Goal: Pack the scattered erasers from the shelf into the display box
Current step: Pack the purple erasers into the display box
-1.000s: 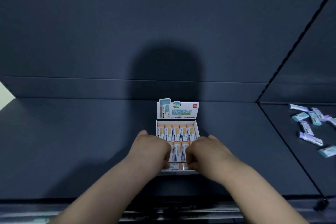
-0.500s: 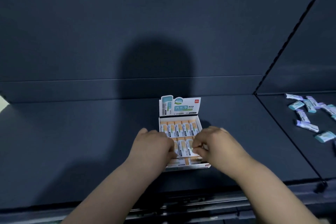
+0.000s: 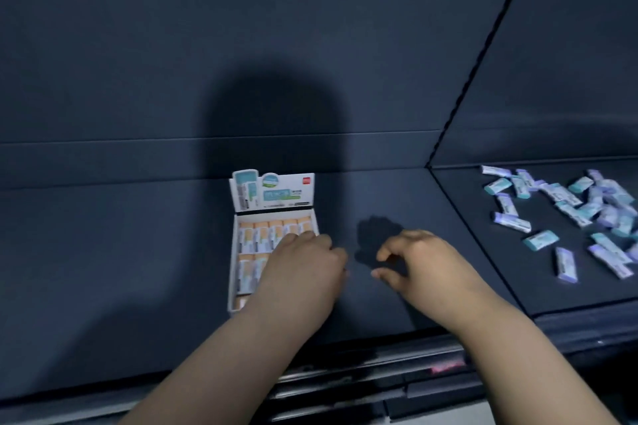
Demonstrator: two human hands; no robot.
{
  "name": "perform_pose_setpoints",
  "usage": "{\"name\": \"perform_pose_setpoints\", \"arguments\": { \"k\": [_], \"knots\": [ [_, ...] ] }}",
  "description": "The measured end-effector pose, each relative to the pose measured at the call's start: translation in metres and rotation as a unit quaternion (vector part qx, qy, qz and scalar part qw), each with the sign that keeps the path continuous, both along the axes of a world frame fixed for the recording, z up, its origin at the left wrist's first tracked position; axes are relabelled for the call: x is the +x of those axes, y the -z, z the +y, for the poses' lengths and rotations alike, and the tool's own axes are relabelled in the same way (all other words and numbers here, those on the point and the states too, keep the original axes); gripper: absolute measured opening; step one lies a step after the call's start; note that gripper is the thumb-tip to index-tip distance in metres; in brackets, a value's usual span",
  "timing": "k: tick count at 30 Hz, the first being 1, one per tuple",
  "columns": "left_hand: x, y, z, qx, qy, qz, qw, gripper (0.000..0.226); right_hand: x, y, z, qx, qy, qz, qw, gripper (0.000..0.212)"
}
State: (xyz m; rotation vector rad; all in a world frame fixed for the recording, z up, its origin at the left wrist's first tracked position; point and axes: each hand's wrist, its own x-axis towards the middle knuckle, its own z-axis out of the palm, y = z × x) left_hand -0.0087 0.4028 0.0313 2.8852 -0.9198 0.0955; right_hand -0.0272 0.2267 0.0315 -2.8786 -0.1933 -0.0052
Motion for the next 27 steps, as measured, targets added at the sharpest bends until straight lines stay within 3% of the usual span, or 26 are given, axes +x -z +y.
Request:
{"name": "perform_pose_setpoints", "arguments": {
  "k": [6,12,27],
  "knots": [
    [-0.028,0.004,-0.099,-0.026,-0.036,-0.025,0.999,0.031,-0.034,-0.004,-0.11,-0.01,0.015,0.011,1.0,0.029],
    [-0.049,0.022,-0.193,-0.05,-0.041,0.003,0.998,0.038,-0.065,0.001,-0.212,-0.003,0.052,0.06,0.997,0.034],
    [-0.008,0.03,-0.261,-0.04,-0.014,0.022,0.999,0.046,-0.037,0.005,-0.281,0.062,0.123,0.033,0.99,0.031]
  ]
}}
